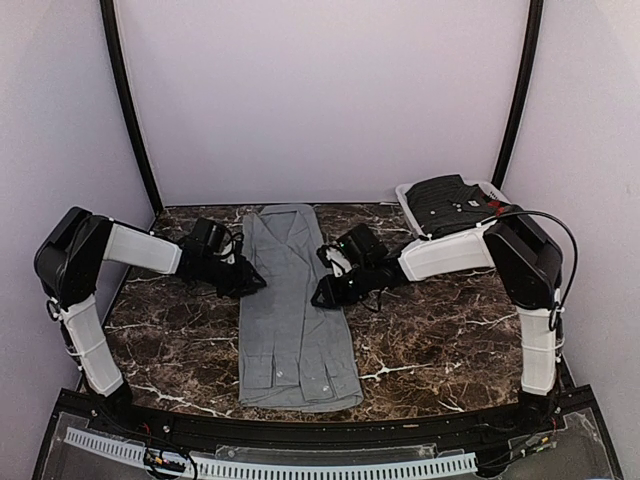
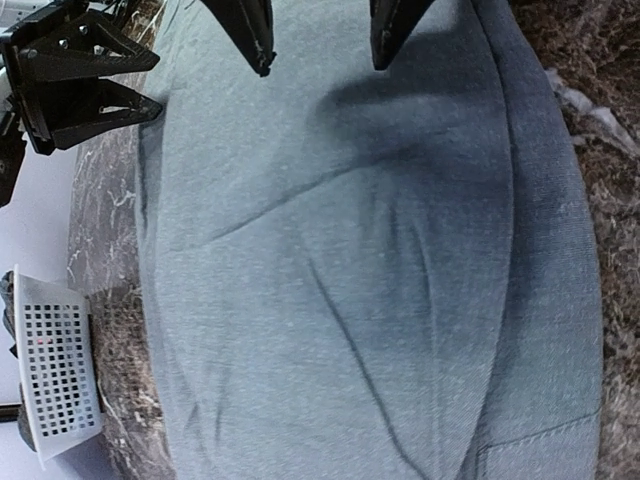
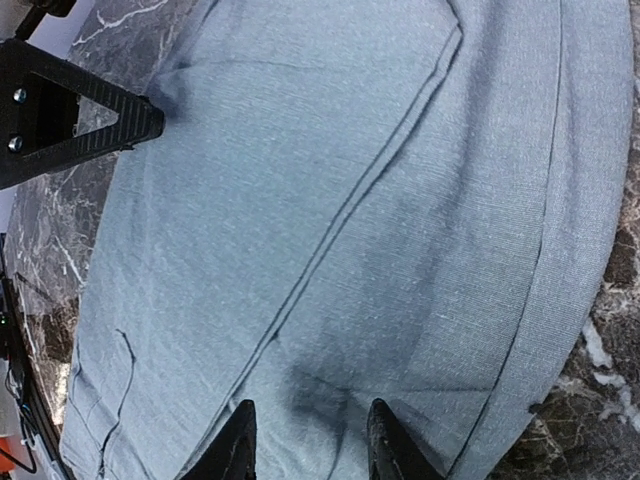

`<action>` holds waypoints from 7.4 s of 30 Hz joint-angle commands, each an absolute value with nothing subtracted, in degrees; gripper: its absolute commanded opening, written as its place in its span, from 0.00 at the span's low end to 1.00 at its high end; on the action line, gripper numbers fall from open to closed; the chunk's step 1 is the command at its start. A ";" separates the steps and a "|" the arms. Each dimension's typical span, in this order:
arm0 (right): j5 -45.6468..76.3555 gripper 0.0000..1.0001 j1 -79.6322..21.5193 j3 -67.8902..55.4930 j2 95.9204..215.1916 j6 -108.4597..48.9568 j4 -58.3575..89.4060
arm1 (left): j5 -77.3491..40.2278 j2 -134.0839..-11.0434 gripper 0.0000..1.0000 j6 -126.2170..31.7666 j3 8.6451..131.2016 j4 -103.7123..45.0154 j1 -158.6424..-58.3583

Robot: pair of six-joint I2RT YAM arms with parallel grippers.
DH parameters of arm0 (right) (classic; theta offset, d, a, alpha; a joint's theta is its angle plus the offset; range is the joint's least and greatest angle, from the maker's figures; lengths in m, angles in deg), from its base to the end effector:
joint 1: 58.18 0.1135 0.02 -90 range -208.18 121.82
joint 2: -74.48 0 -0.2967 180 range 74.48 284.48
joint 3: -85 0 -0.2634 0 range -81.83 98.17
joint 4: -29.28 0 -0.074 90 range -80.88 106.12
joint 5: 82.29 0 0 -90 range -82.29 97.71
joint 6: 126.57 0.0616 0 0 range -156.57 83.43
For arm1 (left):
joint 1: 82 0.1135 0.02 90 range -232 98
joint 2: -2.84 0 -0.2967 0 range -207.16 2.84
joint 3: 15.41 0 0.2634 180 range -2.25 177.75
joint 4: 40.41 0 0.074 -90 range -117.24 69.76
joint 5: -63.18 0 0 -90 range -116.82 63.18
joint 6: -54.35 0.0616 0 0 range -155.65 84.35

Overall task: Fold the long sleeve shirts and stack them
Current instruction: Move the rectangle-folded shirt to the center of the board, then pick up the rectangle-folded shirt from the center of the board, then fold the rectangle-folded shirt at the center of the board.

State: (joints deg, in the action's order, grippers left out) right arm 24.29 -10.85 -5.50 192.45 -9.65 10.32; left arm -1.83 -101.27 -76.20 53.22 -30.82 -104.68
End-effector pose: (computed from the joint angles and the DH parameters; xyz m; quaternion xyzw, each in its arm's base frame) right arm 0.3129 0.3654 0.1520 -0.2149 0.8982 0.3239 0.2053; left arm 0.3577 -0.1777 0.1564 -0.0585 0.9041 -0.3658 0.2129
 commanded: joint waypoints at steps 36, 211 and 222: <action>-7.31 0.99 -7.86 -34.27 142.11 -1.74 7.27 | -13.53 -70.15 0.41 -85.75 37.24 -20.90 -122.04; 28.58 0.00 -19.82 -1.90 196.95 14.15 26.66 | -2.11 -94.98 0.00 -95.45 46.33 -41.87 -103.88; 30.70 0.00 -20.20 3.28 200.21 12.78 26.92 | -3.60 -93.81 0.00 -95.59 46.26 -42.01 -103.71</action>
